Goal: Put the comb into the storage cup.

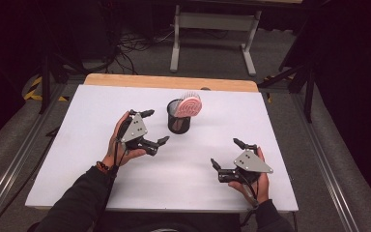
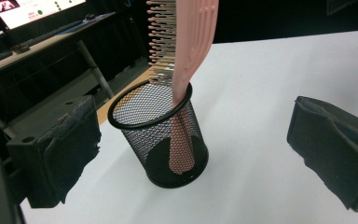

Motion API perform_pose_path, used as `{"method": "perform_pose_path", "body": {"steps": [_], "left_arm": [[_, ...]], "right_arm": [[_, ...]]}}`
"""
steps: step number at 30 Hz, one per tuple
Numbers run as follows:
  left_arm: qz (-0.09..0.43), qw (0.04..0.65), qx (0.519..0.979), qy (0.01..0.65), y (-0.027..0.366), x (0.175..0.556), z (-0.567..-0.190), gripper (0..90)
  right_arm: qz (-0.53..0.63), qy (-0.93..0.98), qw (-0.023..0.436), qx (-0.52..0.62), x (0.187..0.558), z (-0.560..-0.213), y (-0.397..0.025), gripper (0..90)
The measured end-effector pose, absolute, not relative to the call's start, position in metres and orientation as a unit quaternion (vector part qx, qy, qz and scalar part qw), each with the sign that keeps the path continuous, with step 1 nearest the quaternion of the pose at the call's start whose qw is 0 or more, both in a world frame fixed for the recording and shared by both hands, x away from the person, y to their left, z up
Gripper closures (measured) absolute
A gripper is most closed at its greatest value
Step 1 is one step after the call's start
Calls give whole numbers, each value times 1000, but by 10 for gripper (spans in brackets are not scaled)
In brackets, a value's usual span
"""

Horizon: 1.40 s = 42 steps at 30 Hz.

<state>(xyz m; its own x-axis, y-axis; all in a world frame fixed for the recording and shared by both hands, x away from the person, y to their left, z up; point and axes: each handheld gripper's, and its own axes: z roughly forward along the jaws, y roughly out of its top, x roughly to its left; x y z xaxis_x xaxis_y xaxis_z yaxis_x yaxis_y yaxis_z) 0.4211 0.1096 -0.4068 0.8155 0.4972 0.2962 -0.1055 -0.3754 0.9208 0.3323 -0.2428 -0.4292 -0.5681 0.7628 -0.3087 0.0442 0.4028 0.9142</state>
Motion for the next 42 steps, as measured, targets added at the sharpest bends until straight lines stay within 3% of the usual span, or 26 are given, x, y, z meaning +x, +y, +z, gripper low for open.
{"method": "perform_pose_path", "body": {"steps": [42], "left_arm": [[285,528,795,94,138,388,-408,44]], "right_arm": [[477,742,390,264,328,-427,-239,45]]}}
